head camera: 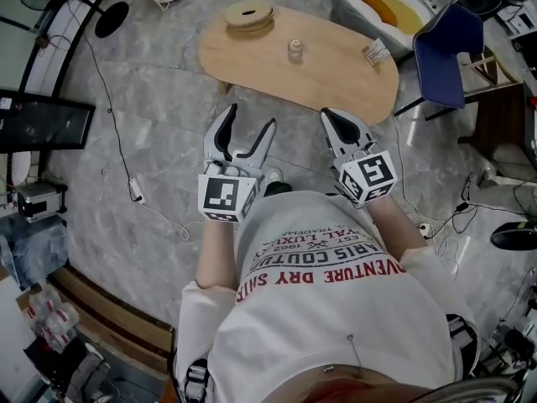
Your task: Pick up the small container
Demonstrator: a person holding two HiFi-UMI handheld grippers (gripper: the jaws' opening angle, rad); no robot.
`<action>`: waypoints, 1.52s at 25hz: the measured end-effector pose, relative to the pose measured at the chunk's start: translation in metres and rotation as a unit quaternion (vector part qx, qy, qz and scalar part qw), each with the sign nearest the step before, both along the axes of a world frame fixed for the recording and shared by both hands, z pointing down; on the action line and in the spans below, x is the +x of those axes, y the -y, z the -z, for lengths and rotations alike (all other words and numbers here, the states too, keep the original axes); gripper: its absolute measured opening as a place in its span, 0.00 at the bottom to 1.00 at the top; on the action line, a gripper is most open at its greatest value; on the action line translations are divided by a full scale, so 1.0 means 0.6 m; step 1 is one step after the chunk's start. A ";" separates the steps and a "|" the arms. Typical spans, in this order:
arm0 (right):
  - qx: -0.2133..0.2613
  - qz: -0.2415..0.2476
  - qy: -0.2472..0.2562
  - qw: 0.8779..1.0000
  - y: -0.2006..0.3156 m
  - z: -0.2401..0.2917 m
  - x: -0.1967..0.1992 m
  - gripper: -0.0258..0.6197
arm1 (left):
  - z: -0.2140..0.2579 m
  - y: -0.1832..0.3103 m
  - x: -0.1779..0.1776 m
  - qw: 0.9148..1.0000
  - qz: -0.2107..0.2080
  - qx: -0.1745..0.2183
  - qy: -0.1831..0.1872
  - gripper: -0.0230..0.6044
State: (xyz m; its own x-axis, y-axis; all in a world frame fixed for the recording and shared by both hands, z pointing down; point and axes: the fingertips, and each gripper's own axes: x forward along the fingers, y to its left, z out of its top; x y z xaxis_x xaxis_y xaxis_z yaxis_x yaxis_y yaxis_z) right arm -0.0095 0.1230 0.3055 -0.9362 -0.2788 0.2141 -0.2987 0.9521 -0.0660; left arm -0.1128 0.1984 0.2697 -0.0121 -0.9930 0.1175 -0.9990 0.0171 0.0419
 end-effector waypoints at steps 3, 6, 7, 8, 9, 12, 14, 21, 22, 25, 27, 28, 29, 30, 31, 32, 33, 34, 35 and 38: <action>-0.009 -0.023 -0.010 1.000 0.018 -0.012 -0.044 0.05 | -0.017 0.028 -0.046 1.000 -0.025 -0.009 -0.008 0.51; -0.015 -0.040 -0.026 0.999 0.042 -0.030 -0.069 0.05 | -0.047 0.064 -0.077 0.999 -0.041 -0.026 -0.016 0.51; -0.017 -0.047 -0.031 0.998 0.055 -0.038 -0.073 0.05 | -0.058 0.079 -0.083 0.998 -0.046 -0.031 -0.020 0.51; -0.019 -0.054 -0.036 0.998 0.072 -0.047 -0.076 0.05 | -0.069 0.096 -0.088 0.998 -0.052 -0.036 -0.023 0.51; -0.023 -0.061 -0.039 0.997 0.091 -0.055 -0.079 0.05 | -0.080 0.116 -0.092 0.997 -0.058 -0.042 -0.025 0.51; -0.034 -0.077 -0.041 0.996 0.145 -0.075 -0.089 0.05 | -0.107 0.174 -0.108 0.995 -0.071 -0.057 -0.028 0.51; -0.039 -0.085 -0.039 0.995 0.181 -0.085 -0.100 0.05 | -0.118 0.212 -0.122 0.995 -0.075 -0.062 -0.032 0.51; -0.064 -0.108 -0.041 0.991 0.329 -0.120 -0.133 0.05 | -0.162 0.365 -0.147 0.989 -0.112 -0.093 0.001 0.51; -0.067 -0.105 -0.045 0.991 0.346 -0.128 -0.139 0.05 | -0.169 0.388 -0.151 0.989 -0.114 -0.096 0.000 0.51; -0.074 -0.096 -0.059 0.991 0.390 -0.159 -0.156 0.05 | -0.194 0.453 -0.164 0.989 -0.120 -0.088 -0.019 0.51; -0.077 -0.095 -0.068 0.990 0.420 -0.186 -0.164 0.05 | -0.226 0.492 -0.172 0.988 -0.125 -0.090 -0.018 0.51; -0.081 -0.099 -0.071 0.989 0.434 -0.200 -0.166 0.05 | -0.249 0.508 -0.175 0.987 -0.128 -0.094 -0.012 0.53; -0.086 -0.104 -0.073 0.988 0.446 -0.213 -0.168 0.05 | -0.275 0.522 -0.179 0.987 -0.130 -0.097 -0.003 0.54; -0.093 -0.110 -0.074 0.987 0.455 -0.226 -0.170 0.05 | -0.301 0.533 -0.185 0.986 -0.130 -0.101 0.008 0.54; -0.099 -0.116 -0.073 0.986 0.462 -0.239 -0.173 0.05 | -0.329 0.541 -0.192 0.985 -0.130 -0.107 0.022 0.55; -0.104 -0.123 -0.073 0.984 0.469 -0.252 -0.175 0.05 | -0.357 0.549 -0.198 0.984 -0.134 -0.113 0.038 0.55; -0.108 -0.130 -0.075 0.983 0.477 -0.265 -0.177 0.05 | -0.385 0.555 -0.202 0.981 -0.140 -0.120 0.053 0.55; -0.111 -0.137 -0.076 0.981 0.486 -0.278 -0.178 0.05 | -0.410 0.561 -0.203 0.978 -0.149 -0.127 0.065 0.55; -0.114 -0.146 -0.078 0.980 0.496 -0.289 -0.179 0.05 | -0.434 0.567 -0.202 0.975 -0.160 -0.134 0.072 0.55; -0.114 -0.172 -0.081 0.975 0.525 -0.323 -0.181 0.05 | -0.505 0.581 -0.196 0.967 -0.191 -0.160 0.060 0.58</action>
State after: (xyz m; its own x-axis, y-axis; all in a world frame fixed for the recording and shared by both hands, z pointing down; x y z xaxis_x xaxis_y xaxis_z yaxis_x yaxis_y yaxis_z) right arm -0.1181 -0.1919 0.4991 -0.7443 -0.4990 0.4438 -0.6222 0.7596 -0.1895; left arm -0.2302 -0.1504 0.5728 0.3156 -0.8410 0.4395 -0.9324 -0.3609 -0.0212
